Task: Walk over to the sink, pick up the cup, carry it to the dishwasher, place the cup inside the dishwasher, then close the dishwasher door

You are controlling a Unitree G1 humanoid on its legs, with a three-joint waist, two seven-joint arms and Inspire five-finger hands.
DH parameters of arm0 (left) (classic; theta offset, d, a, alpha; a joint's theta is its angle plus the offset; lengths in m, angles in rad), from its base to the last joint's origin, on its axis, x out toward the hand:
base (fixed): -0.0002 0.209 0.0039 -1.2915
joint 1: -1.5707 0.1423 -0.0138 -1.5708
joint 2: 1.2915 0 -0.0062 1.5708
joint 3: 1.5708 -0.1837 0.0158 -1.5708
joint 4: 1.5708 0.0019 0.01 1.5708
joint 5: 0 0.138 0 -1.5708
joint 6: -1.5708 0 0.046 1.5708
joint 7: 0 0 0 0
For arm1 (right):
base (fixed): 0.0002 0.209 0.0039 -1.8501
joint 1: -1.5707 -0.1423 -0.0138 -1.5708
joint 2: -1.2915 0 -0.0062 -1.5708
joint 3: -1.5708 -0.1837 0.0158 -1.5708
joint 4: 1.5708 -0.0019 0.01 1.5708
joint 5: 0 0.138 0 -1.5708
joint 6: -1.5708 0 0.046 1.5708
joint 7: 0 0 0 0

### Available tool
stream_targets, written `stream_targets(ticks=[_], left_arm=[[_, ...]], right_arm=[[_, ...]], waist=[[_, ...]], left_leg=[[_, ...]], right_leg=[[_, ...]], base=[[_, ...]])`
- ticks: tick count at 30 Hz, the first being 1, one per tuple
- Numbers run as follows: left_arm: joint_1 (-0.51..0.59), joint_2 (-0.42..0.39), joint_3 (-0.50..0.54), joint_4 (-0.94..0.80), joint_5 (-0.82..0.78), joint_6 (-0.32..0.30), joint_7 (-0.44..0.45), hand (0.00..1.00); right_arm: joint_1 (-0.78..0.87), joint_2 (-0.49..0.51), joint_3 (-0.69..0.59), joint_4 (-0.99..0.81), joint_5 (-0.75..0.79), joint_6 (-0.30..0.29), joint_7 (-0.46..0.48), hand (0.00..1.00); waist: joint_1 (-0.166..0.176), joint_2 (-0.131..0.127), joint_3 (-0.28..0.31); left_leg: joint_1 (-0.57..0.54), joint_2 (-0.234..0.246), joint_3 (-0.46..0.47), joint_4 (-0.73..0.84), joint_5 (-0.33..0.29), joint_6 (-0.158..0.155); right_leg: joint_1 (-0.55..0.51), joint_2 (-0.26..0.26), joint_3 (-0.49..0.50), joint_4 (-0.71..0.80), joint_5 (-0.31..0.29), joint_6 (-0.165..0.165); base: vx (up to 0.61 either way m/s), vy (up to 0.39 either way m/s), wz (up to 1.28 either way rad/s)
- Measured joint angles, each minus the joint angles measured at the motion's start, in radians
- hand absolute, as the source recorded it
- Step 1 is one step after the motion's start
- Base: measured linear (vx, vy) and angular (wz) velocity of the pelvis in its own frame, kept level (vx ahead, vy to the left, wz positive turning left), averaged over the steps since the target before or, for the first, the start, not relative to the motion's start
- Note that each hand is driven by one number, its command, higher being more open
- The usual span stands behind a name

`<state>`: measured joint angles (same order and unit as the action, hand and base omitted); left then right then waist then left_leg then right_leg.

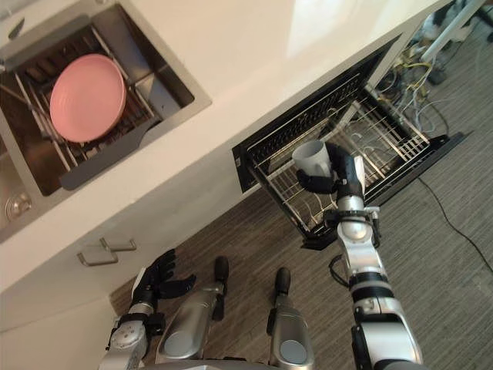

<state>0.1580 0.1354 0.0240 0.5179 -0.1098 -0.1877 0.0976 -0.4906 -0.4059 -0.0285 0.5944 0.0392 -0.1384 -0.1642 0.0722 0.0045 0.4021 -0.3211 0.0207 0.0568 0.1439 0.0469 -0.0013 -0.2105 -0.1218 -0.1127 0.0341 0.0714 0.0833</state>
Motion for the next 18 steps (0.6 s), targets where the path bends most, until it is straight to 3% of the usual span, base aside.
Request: stream_targets(ticks=[12, 13, 18], left_arm=[[-0.084, 0.0, 0.031, 0.0, -0.108, -0.037, 0.047, 0.9], [-0.094, 0.0, 0.035, 0.001, -0.11, -0.037, 0.051, 0.9], [-0.109, 0.0, 0.046, 0.001, -0.128, -0.037, 0.058, 0.9]], right_arm=[[-0.143, -0.033, 0.056, 0.212, -0.043, 0.024, -0.015, 0.3], [-0.148, -0.031, 0.056, 0.225, -0.042, 0.029, -0.015, 0.9], [-0.156, -0.001, 0.051, 0.238, -0.037, 0.03, -0.022, 0.9]], waist=[[0.04, 0.012, 0.05], [0.043, 0.012, 0.051], [0.049, 0.013, 0.059]], left_leg=[[-0.044, -0.009, -0.065, -0.069, 0.068, -0.005], [-0.045, -0.009, -0.071, -0.088, 0.079, -0.006], [-0.033, -0.008, -0.084, -0.131, 0.108, -0.01]], right_leg=[[-0.046, 0.001, -0.057, 0.003, -0.003, -0.011], [-0.053, 0.002, -0.063, 0.003, -0.004, -0.012], [-0.055, 0.004, -0.078, 0.005, -0.007, -0.017]], base=[[-0.01, -0.009, 0.15], [-0.01, -0.024, 0.15], [0.0, -0.016, 0.08]])
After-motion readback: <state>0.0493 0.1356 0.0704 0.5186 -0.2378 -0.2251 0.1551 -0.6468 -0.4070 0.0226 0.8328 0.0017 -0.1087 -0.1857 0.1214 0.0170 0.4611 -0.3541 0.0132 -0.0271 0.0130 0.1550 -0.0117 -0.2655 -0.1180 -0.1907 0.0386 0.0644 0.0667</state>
